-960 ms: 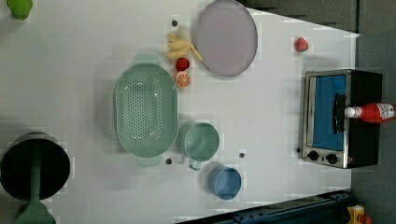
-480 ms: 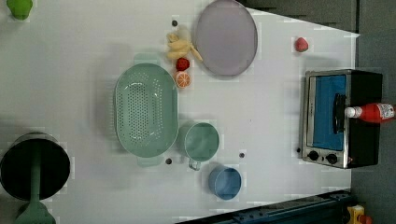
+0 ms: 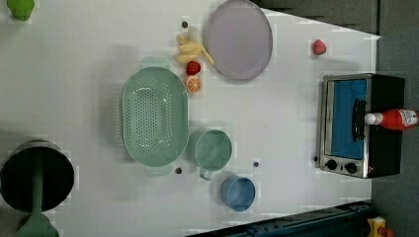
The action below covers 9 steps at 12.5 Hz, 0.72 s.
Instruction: Pick Ketchup from oven and place it on table.
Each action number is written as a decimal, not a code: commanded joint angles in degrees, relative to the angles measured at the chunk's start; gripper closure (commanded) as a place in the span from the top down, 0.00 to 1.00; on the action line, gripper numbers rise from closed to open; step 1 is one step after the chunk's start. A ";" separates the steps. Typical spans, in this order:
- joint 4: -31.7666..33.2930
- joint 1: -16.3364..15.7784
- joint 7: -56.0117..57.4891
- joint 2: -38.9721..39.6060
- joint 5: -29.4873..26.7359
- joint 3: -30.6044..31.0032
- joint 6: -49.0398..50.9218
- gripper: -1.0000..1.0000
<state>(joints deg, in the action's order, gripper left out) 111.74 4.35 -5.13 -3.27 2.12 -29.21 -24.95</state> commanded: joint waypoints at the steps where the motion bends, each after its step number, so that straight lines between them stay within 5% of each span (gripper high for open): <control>1: -2.69 0.34 -1.18 5.38 -0.69 -2.09 -1.36 1.00; 6: -6.27 1.35 -1.18 15.11 -1.78 -6.20 -7.28 1.00; 9: -6.25 2.67 -1.18 19.23 -9.43 -6.50 -7.94 1.00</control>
<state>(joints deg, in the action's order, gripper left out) 106.25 7.36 -5.06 16.45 -6.76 -35.59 -33.15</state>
